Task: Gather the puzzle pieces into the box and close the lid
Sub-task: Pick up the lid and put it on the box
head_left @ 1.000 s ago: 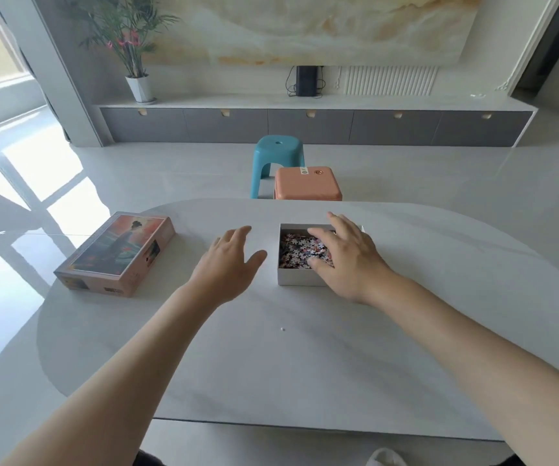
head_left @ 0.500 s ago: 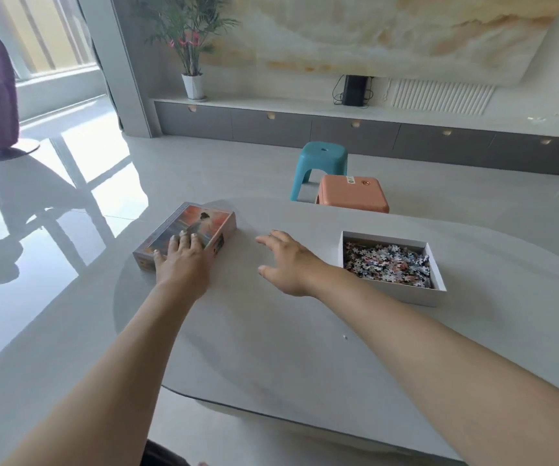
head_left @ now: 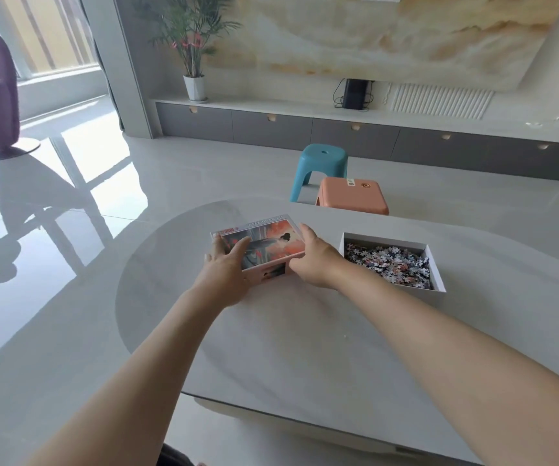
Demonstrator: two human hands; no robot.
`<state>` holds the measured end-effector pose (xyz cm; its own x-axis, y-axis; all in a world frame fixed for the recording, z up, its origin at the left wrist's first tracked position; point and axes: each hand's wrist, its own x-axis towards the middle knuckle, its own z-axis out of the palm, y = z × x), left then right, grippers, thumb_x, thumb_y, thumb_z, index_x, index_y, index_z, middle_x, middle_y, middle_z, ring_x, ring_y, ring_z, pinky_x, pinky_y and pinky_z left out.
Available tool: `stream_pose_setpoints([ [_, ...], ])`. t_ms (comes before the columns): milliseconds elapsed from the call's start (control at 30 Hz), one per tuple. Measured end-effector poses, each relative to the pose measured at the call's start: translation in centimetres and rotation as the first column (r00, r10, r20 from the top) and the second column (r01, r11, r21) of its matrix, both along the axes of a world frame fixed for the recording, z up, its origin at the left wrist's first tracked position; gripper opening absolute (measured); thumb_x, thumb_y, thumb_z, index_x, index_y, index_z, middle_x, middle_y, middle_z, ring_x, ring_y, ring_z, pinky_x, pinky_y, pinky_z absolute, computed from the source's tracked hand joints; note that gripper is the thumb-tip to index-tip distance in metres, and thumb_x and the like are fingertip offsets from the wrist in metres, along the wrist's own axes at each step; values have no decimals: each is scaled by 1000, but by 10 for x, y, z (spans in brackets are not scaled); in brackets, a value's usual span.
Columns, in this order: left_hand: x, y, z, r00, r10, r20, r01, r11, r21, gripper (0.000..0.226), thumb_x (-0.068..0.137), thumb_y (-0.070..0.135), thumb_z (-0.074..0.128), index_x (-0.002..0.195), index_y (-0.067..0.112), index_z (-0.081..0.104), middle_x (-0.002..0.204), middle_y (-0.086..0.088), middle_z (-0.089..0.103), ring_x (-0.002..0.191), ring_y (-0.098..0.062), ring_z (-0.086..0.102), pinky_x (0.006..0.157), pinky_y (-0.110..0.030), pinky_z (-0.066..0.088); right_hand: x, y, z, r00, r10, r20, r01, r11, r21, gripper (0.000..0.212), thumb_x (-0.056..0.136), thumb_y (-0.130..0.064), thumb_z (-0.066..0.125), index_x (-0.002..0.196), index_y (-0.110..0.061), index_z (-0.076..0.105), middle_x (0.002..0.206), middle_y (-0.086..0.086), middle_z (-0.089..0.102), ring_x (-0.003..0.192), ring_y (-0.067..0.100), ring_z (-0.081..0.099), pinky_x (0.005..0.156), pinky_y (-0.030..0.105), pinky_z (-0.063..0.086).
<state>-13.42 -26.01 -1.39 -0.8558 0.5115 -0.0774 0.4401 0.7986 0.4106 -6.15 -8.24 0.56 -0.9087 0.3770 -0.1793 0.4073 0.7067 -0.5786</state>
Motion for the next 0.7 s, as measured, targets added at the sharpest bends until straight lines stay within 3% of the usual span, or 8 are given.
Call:
stream_pose_setpoints([
  [67, -1, 2, 1, 1000, -19, 9, 18, 991, 131, 69, 87, 26, 61, 148, 28, 28, 154, -6, 14, 129, -34, 41, 99, -40, 45, 5, -1, 1, 999, 6, -54, -6, 1000, -12, 79, 86, -18, 53, 156, -22, 16, 154, 11, 34, 135, 27, 40, 104, 28, 35],
  [133, -1, 7, 6, 998, -25, -59, 39, 969, 244, 62, 85, 28, 66, 141, 22, 41, 148, -4, 28, 125, -30, 45, 101, -36, 43, 12, 1, 5, 988, -7, -152, 10, 1000, 19, 74, 85, -17, 55, 153, -21, 27, 148, 13, 38, 133, 28, 41, 108, 30, 34],
  [300, 19, 40, 34, 995, -2, -97, 48, 875, 482, 66, 79, 25, 75, 137, 18, 44, 143, -1, 33, 118, -16, 50, 93, -16, 34, 45, 35, 30, 906, -74, -417, 146, 979, 143, 67, 82, -22, 63, 146, -25, 41, 132, 6, 38, 112, 22, 51, 102, 27, 40],
  [367, 35, 60, 42, 995, -42, -86, 81, 853, 516, 69, 79, 29, 75, 139, 19, 42, 141, 2, 33, 109, -8, 50, 88, -11, 34, 64, 56, 39, 890, -122, -439, 204, 968, 144, 67, 83, -24, 65, 145, -26, 41, 129, 2, 37, 102, 18, 53, 94, 23, 41],
  [467, 57, 96, 45, 989, -133, -72, 151, 840, 522, 67, 82, 31, 71, 141, 19, 40, 141, 4, 34, 104, -1, 43, 84, -5, 31, 98, 91, 40, 878, -198, -437, 277, 952, 126, 60, 85, -25, 66, 142, -24, 49, 129, 1, 37, 106, 18, 54, 92, 17, 36],
  [700, 82, 149, 36, 956, -268, -117, 292, 848, 442, 66, 83, 28, 71, 142, 18, 42, 144, 2, 38, 124, -13, 44, 93, -13, 29, 159, 138, 13, 867, -223, -446, 302, 946, 114, 57, 86, -15, 69, 140, -21, 52, 143, 7, 42, 131, 18, 45, 98, 9, 23],
])
